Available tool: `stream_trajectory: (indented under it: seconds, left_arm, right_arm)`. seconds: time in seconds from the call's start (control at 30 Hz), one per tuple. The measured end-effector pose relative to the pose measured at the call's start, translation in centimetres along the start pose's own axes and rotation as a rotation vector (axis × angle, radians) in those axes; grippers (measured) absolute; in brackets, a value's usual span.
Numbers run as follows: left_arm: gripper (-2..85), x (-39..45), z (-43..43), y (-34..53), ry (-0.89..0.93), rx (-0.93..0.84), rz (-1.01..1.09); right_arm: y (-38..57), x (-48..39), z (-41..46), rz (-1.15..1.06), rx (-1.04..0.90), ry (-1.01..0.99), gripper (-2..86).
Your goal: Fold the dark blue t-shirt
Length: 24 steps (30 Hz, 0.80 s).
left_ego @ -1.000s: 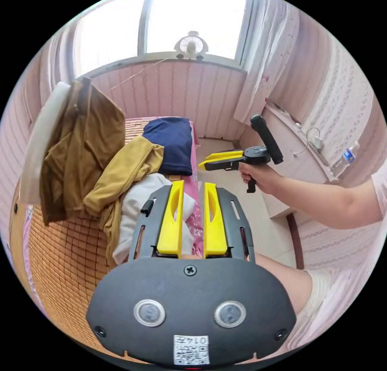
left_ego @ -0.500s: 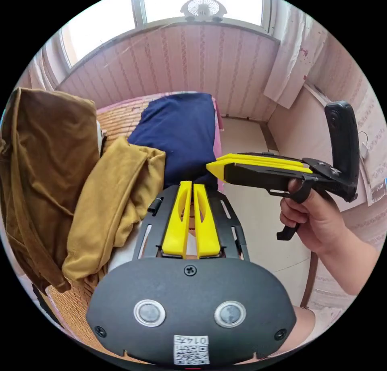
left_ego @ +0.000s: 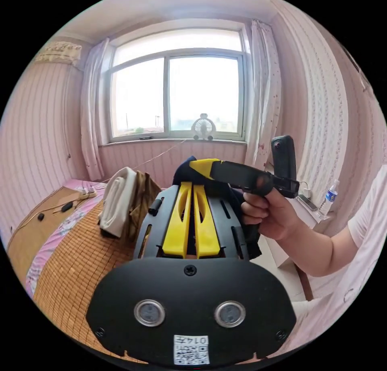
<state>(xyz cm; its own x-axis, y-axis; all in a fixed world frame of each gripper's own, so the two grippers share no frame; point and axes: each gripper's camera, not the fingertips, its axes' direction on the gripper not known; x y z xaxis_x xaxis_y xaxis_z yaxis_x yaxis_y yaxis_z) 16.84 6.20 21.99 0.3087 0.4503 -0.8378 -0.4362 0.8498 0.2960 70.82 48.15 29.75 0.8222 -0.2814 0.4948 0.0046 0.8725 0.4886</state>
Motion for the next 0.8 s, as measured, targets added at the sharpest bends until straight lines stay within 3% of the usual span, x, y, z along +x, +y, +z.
stream_trajectory:
  seconds: [0.1,0.27,0.43,0.53,0.6,0.73,0.8]
  left_arm:
    - [-1.0,-3.2,-9.8,3.2,-0.201,-0.006,-0.103]
    - [-1.0,-5.3,-21.4,6.6,-0.364,-0.044,-0.192]
    - [-1.0,-7.6,-27.3,15.4,-0.39,-0.154,-0.438]
    - [-1.0,-7.6,-29.8,22.2,-0.404,-0.258,-0.609]
    - [-1.0,-7.3,-31.7,26.9,-0.451,-0.337,-0.743]
    - [-1.0,-6.6,-34.6,31.2,-0.481,-0.35,-0.931]
    - [-1.0,-6.5,-35.7,32.3,-0.495,-0.363,-0.977]
  right_arm:
    - [-0.6,-5.8,9.7,-0.022,-0.052,-0.194,0.9]
    - [-1.5,-12.8,19.9,-0.043,-0.114,-0.256,0.9]
    - [4.6,-13.6,29.7,0.082,-0.441,-0.266,1.1]
    - [9.8,-13.6,34.2,0.139,-0.667,-0.155,1.2]
    - [13.7,-13.8,37.5,0.144,-0.924,-0.094,1.3]
    - [14.7,-16.7,39.5,-0.006,-1.026,-0.021,2.4]
    - [14.0,-21.5,41.6,-0.236,-1.011,-0.1,5.3]
